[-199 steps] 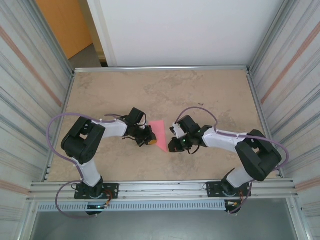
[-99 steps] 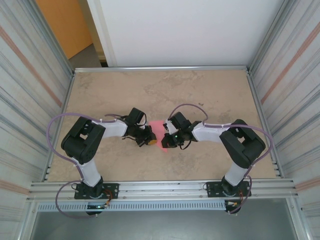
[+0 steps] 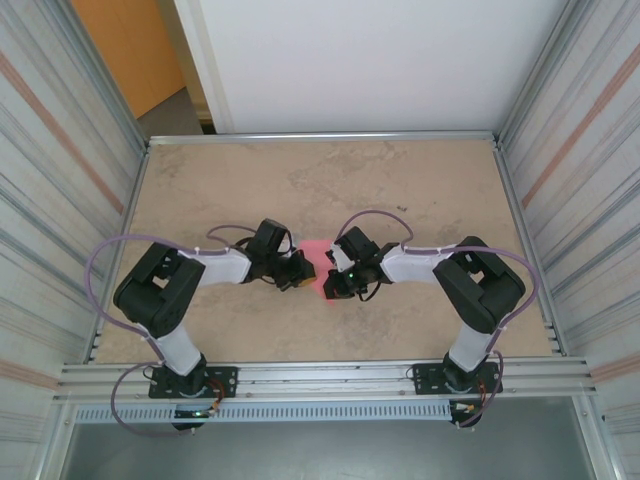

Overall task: Fold a paper plane with a square sheet of paper (pick it up from the middle)
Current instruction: Third fold the triangle at the center of the table.

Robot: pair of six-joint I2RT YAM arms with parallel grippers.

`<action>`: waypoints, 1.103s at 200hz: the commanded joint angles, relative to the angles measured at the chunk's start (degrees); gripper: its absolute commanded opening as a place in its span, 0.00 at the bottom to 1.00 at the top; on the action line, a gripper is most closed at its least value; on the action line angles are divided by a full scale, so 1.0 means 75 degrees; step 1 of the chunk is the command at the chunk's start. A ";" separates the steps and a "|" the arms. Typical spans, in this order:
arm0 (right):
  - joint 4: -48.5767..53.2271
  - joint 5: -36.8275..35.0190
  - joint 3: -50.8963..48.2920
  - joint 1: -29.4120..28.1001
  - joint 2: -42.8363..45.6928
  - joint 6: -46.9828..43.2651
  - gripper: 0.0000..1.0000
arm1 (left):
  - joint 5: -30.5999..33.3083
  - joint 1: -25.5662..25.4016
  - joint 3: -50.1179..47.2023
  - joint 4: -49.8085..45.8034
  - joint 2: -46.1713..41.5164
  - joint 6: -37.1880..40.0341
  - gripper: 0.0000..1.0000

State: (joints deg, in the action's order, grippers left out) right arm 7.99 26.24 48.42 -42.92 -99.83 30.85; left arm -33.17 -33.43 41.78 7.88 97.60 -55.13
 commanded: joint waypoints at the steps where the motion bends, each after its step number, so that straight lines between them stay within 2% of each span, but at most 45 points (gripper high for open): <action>1: 0.0772 -0.0504 -0.0041 -0.0065 -0.0365 -0.0073 0.00 | 0.0224 -0.0107 -0.0468 0.1036 -0.0113 0.0134 0.10; 59: 0.0773 -0.0428 -0.0060 -0.0056 -0.0435 0.0012 0.00 | 0.0356 -0.0284 -0.0813 0.1599 0.0008 0.0355 0.10; 161: 0.0886 -0.0570 -0.0185 -0.0019 -0.0545 0.0082 0.00 | 0.1032 -0.0277 -0.0600 0.0442 0.0051 0.1053 0.09; 220: 0.0973 -0.0760 -0.0350 0.0029 -0.0495 0.0060 0.00 | 0.0918 0.0464 -0.0731 0.0501 0.0286 0.1386 0.09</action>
State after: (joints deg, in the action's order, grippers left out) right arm 8.64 26.63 48.90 -42.74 -100.38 31.05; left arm -29.47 -33.39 37.01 15.25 97.82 -47.94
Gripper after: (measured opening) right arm 0.060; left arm 0.089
